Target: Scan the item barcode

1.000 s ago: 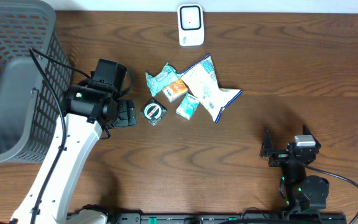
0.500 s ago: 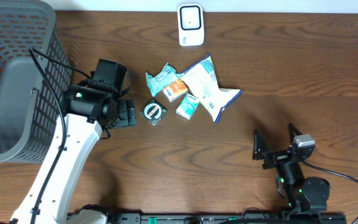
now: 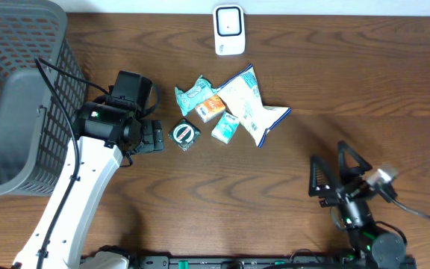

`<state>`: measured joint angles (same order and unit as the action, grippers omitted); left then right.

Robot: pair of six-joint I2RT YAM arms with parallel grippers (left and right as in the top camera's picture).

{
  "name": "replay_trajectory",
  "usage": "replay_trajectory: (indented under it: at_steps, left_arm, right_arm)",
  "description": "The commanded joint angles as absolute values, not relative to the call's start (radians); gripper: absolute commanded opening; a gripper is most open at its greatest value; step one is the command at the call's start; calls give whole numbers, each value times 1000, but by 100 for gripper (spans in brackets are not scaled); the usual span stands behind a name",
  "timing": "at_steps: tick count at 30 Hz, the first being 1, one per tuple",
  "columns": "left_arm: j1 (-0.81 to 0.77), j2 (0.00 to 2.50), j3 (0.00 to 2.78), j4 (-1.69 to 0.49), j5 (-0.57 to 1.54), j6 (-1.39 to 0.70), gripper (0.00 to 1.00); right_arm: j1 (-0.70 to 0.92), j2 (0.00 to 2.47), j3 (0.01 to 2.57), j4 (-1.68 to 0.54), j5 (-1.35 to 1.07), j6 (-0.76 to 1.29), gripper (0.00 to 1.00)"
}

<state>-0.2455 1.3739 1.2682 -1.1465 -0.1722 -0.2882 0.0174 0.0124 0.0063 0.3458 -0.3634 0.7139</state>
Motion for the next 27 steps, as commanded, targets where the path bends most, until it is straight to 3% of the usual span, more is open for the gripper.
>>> replay_trajectory:
  at_steps: [1, 7, 12, 27]
  left_arm:
    - [-241, 1378, 1266, -1151, -196, -290, 98]
    - [-241, 1378, 1266, -1151, -196, -290, 98]
    - [-241, 1378, 1266, -1151, -195, -290, 98]
    - [-241, 1378, 1266, -1151, -196, -290, 98]
  right_arm:
    - [20, 7, 7, 462, -327, 751, 99]
    - [20, 18, 62, 493, -276, 690, 99]
    - [20, 100, 187, 333, -278, 550, 99]
    - [31, 713, 722, -41, -516, 256, 99]
